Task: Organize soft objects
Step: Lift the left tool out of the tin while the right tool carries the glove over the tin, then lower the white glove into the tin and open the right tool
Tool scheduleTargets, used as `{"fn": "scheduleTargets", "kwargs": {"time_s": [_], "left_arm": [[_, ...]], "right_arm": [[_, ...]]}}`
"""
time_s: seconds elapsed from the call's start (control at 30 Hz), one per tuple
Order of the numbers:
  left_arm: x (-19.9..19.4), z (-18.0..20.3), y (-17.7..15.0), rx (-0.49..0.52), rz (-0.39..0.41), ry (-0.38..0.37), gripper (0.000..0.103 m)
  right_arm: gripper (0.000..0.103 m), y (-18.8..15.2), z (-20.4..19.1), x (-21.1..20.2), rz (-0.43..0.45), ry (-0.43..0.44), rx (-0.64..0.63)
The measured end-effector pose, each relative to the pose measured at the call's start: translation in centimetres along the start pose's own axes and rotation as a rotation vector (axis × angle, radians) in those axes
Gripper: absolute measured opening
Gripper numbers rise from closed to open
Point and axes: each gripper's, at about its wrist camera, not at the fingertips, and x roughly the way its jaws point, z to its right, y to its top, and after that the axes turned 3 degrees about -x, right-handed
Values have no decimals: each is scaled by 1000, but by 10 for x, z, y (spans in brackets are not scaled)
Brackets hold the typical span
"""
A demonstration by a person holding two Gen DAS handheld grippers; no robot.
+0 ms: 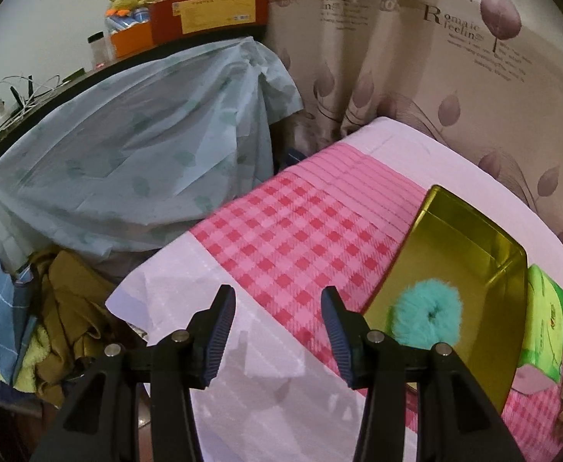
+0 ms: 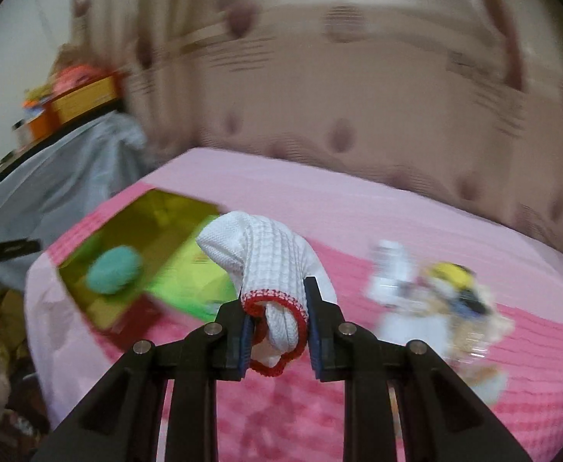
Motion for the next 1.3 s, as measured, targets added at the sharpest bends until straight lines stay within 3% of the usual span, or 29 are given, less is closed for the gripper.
{"fn": "scheduleTargets", "kwargs": {"time_s": [0.2,0.43,0.63,0.9,1.13,1.3], "left_arm": [[4,-8,4,-36,-7,17,47],[5,-25,9,-117,-11,29,47],[9,-39,11,-183,-29,40,47],[10,-42,12,-188,-32,46,47],[9,-42,13,-182,-25,48,47],[9,-41,13,-178,-28,48,47]], "right_arm": [[21,12,-72,24,-22,110,-93],[21,18,-119,51,-58,173,-148],[21,21,-144,73,-84,185,-188],[22,14,-159,102,-148,172,-202],[27,8,-161,110,-171,185,-198],[48,7,-161,105,-150,200,-194]]}}
